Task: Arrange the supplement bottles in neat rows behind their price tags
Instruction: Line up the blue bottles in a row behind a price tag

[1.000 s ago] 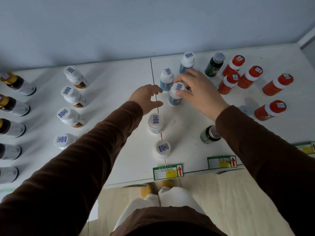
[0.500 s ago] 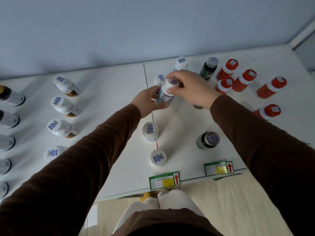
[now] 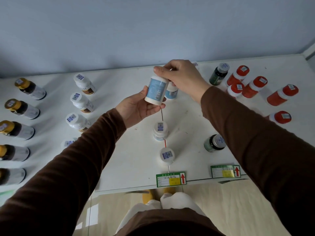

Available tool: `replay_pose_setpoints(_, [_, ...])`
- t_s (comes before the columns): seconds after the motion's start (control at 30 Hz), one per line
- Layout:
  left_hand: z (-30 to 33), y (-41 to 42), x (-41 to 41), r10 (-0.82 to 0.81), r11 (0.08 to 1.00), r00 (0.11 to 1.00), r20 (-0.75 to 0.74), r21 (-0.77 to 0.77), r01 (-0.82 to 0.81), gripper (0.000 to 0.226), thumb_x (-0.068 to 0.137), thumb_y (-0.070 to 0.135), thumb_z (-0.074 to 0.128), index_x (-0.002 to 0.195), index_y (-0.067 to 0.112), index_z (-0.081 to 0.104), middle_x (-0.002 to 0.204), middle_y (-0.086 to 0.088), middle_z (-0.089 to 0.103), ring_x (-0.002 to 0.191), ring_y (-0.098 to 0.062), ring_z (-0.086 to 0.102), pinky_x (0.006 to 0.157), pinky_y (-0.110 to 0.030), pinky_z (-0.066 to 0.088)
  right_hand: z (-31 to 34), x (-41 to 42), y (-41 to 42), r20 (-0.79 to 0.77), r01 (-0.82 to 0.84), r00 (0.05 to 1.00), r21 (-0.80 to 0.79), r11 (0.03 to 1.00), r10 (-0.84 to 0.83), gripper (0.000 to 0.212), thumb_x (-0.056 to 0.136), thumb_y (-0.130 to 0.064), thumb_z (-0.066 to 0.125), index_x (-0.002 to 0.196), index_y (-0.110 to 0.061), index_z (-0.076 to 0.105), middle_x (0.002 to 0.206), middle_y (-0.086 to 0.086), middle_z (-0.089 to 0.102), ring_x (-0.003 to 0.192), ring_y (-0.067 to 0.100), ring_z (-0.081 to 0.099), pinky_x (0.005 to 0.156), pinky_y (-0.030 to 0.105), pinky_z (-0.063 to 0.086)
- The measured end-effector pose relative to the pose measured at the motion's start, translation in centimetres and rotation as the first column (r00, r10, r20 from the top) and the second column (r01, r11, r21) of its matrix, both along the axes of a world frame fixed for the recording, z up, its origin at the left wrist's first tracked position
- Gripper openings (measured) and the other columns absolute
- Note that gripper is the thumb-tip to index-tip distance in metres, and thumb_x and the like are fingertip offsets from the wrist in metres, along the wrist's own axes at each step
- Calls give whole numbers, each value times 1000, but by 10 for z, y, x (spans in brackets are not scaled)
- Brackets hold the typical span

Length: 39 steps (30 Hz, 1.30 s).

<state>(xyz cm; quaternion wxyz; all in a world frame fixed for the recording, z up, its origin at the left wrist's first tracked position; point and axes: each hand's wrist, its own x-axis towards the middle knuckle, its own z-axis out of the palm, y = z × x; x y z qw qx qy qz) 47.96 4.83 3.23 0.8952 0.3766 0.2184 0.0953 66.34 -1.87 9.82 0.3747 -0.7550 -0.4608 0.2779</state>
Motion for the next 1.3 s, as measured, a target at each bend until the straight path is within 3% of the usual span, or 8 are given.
replay_pose_setpoints(0.2, [-5,0,-3,89,964,996,-31,255,-78,37,95,26,55,126,6,56,120,-12,63,112,-27,61,101,-35,48,-1,-9,-2,102,-76,992,-14,997,77,47,82,-56,68,103,-15,73,96,3,73,88,18,67,88,43,55])
replay_pose_setpoints(0.3, [-7,-4,4,226,815,962,-157,571,-98,36,87,20,68,119,10,54,113,-7,62,93,-14,64,83,-25,51,-4,-11,-4,232,-118,965,-16,993,118,43,83,-45,71,111,-12,71,107,6,73,99,22,65,90,40,52])
replay_pose_setpoints(0.43, [-19,-5,5,321,656,912,-254,755,-21,42,80,0,72,112,11,47,111,-10,61,97,-25,63,84,-33,54,-15,-13,-5,363,-259,891,-87,962,272,38,84,-32,72,120,-20,65,115,0,67,105,20,60,81,25,38])
replay_pose_setpoints(0.63, [-31,2,-8,410,519,841,-353,849,103,39,80,-7,61,110,16,53,112,-1,61,104,-20,60,86,-27,51,-41,-23,-9,481,-370,766,-215,904,427,45,87,-25,69,130,-22,57,122,3,60,112,25,54,81,28,33])
replay_pose_setpoints(0.93, [-30,25,-9,515,85,738,-436,883,462,39,87,17,65,125,18,55,123,-3,60,112,-22,55,94,-30,42,-63,-24,-17,458,-407,753,-240,881,473,50,87,-30,68,135,-23,53,120,3,57,112,25,51,81,29,33])
replay_pose_setpoints(1.07, [-22,39,7,493,7,730,-474,841,541,41,87,21,63,127,20,54,124,-5,59,114,-26,53,99,-38,42,-50,-13,-19,432,-384,801,-161,909,415,47,88,-45,65,130,-25,58,111,-3,57,101,17,53,79,28,35])
replay_pose_setpoints(1.17, [-17,50,27,473,-19,747,-468,842,539,39,86,24,65,124,21,56,123,-4,59,113,-26,53,97,-38,43,-37,11,-10,472,-238,857,2,971,209,30,93,-32,60,121,-21,65,109,-1,60,101,20,56,84,34,44])
replay_pose_setpoints(1.3, [-15,61,59,396,-51,766,-507,820,569,42,84,30,69,123,21,58,124,-3,60,114,-25,53,97,-34,40,-34,41,7,576,-229,750,-235,945,325,46,92,-21,60,138,-24,53,132,7,52,123,29,45,99,38,41])
